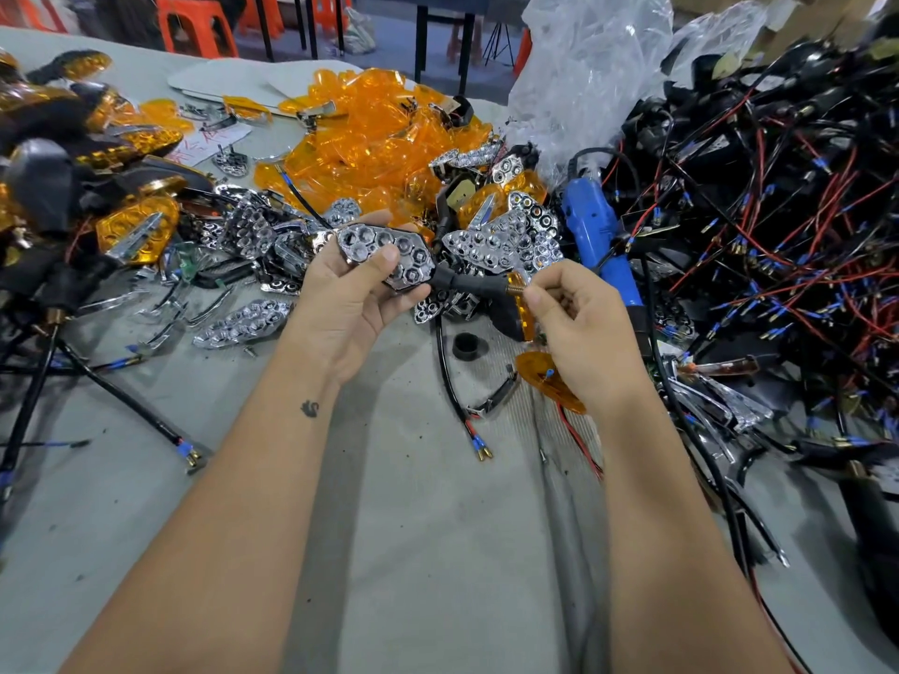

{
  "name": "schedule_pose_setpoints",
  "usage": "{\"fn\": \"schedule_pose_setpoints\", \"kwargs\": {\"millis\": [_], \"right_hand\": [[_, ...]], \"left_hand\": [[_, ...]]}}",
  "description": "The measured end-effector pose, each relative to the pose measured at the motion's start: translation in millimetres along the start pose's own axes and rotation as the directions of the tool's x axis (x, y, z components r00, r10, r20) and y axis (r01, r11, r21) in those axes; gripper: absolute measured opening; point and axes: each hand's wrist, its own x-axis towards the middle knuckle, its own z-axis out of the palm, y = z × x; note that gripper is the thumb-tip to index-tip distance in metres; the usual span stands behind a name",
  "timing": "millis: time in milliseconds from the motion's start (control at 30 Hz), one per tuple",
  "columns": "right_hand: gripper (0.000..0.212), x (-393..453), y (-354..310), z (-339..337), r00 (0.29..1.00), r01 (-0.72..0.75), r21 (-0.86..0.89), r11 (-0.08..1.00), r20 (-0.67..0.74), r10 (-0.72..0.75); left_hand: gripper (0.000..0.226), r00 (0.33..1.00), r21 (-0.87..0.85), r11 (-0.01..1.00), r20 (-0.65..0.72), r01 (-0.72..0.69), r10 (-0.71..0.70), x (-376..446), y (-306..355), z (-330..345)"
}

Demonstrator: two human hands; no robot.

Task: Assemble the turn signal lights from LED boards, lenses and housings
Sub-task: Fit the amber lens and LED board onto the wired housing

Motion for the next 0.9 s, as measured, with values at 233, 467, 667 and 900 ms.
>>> {"fn": "schedule_pose_setpoints", "kwargs": {"millis": [233, 467, 667, 900], "right_hand": [[0.034, 0.9, 2.0, 2.3, 0.999, -0.05, -0.101, 0.994, 0.008, 0.051], [0.019, 0.6, 0.0, -0.7, 0.999, -0.05, 0.009, 0.999, 0.013, 0.05], [0.025, -0.5, -1.9, -4.5, 1.0, -0.01, -0.017, 1.0, -0.023, 0.01], [0.032, -1.2, -2.8, -5.1, 0.999, -0.021, -0.099, 0.995, 0.023, 0.023]], "left_hand": [[0.024, 1.0, -0.047, 0.999, 0.011, -0.013, 0.014, 2.4, -2.3, -1.2], [0.025, 1.0, -0.074, 0.997, -0.014, -0.028, 0.027, 3.5, -1.3, -4.5], [0.024, 0.999, -0.124, 0.992, 0.022, -0.032, 0.035, 3.6, -1.9, -4.7], [0.026, 0.994, -0.051, 0.998, 0.097, -0.035, 0.04, 0.3, -0.6, -3.2]]}}
